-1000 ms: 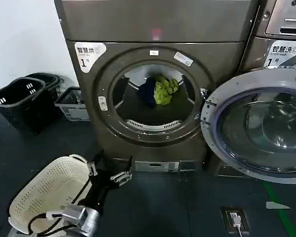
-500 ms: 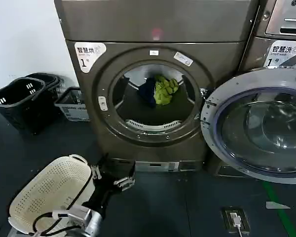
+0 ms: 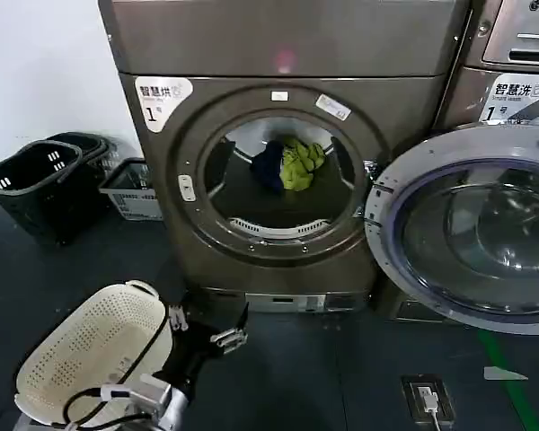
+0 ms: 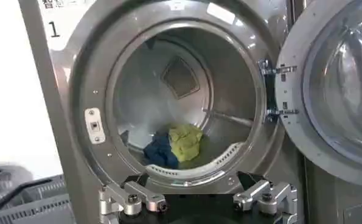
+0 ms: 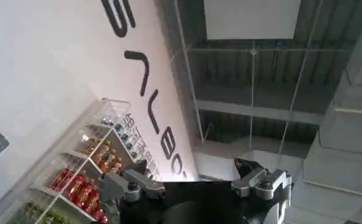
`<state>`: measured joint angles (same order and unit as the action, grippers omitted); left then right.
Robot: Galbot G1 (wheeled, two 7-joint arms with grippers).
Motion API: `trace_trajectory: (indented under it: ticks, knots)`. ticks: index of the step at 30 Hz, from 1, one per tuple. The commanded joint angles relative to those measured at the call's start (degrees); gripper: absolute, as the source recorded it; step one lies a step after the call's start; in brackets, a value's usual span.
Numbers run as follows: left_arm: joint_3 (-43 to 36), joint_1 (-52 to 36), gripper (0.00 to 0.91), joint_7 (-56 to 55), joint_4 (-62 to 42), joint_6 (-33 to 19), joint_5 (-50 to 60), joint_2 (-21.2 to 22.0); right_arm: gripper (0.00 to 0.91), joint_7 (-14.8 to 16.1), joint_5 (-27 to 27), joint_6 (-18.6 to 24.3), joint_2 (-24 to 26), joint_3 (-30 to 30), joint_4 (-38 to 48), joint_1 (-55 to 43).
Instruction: Grasp the clothes from the dryer.
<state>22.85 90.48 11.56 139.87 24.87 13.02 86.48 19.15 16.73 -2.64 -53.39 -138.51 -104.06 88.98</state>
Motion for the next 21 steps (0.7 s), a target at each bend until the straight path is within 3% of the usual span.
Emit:
trace_trajectory:
  ticks: [1,21]
  knots:
    - [-0.2,0.1,0.907,0.0,-0.3,-0.1,0.4,0.0,0.907,0.0,0.0,0.1,0.1,-0.2,0.2,0.1]
    - [-0.4,-0.1,0.907,-0.5,-0.5,-0.2,-0.1,0.0,0.907,-0.2,-0.2,0.2,-0.1,-0.3,0.9,0.1]
